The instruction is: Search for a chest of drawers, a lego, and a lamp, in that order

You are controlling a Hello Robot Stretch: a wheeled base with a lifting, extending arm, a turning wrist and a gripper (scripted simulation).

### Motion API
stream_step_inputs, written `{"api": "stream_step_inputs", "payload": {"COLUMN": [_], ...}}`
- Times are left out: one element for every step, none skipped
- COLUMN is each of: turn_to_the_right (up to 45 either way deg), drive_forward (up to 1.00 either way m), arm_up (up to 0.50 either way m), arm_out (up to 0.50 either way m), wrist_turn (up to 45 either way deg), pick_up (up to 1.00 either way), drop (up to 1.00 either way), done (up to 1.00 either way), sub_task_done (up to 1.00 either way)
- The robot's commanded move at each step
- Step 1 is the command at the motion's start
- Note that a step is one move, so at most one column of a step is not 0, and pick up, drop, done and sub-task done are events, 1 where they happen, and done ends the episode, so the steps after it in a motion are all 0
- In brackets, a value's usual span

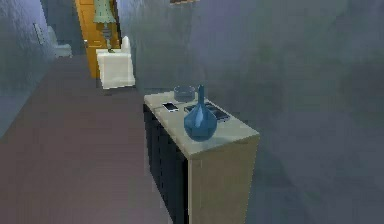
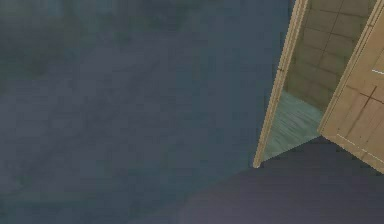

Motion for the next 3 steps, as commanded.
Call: {"api": "stream_step_inputs", "payload": {"turn_to_the_right": [-45.0, -45.0, -45.0], "drive_forward": [0.00, 0.00, 0.00], "arm_up": [0.00, 0.00, 0.00], "arm_out": [0.00, 0.00, 0.00], "wrist_turn": [0.0, 0.0, 0.0], "pick_up": [0.00, 0.00, 0.00], "drop": [0.00, 0.00, 0.00], "done": [0.00, 0.00, 0.00], "sub_task_done": [0.00, 0.00, 0.00]}}
